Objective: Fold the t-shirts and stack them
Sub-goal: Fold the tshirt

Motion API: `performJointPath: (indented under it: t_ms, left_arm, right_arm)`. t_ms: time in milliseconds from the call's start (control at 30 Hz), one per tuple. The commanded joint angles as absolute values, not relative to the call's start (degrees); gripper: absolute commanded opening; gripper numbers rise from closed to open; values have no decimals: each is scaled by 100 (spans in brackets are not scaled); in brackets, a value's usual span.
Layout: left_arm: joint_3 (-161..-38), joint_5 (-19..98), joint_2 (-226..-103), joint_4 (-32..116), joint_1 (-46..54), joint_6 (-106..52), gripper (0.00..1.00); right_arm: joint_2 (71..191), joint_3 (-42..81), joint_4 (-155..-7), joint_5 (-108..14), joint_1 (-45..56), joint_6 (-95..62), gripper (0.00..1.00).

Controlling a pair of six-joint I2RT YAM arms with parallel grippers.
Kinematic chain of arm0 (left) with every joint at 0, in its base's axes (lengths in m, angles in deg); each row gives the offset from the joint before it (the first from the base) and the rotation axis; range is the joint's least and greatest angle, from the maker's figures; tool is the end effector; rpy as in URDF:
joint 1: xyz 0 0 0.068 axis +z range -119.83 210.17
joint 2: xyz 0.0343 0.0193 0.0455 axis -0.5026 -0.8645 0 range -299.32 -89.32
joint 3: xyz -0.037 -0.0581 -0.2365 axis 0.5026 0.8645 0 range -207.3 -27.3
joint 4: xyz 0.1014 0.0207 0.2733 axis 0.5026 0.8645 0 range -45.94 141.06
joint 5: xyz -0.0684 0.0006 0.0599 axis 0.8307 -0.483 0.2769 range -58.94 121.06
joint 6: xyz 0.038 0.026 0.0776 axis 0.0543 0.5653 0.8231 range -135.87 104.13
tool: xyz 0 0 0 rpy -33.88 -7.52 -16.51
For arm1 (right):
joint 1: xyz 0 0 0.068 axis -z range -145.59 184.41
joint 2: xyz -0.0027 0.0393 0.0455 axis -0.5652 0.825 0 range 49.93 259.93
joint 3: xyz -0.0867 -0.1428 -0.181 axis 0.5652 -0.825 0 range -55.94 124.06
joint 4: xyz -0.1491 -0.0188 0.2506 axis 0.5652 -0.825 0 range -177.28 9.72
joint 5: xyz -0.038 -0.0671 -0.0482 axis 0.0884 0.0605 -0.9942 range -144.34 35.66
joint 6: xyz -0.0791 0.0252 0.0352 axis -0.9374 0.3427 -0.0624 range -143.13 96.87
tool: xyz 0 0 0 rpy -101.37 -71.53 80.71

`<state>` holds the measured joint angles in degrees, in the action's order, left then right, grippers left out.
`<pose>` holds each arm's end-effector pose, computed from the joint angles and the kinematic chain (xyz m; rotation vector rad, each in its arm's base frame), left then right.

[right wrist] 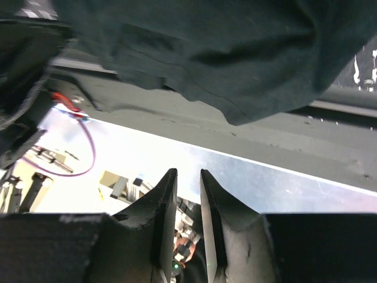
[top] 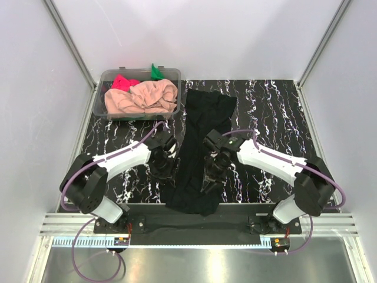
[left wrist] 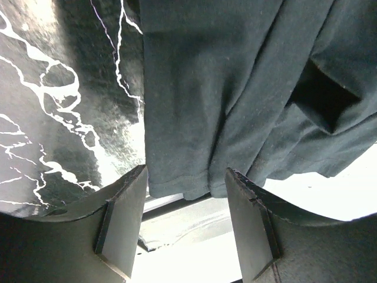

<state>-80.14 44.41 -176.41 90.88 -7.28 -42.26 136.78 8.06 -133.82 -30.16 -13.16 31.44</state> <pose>0.2228 -0.1940 0.0925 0.3270 3.0851 -0.4360 0.1920 0.2591 0.1538 -0.1027 -2.8877 -0.6570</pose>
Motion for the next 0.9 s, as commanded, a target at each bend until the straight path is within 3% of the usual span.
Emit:
performJointPath:
  t_ms: [0,867]
  left_arm:
    - [-7890,4346,-17388,8923,-779,-4303,60]
    - [-7538,3977,-17791,8616,-1306,-4584,60]
  right_arm:
    - [13852,708,-13521,-2973,-1507,3444,29]
    - [15697,690,-13257,-3852,-1902,3215,28]
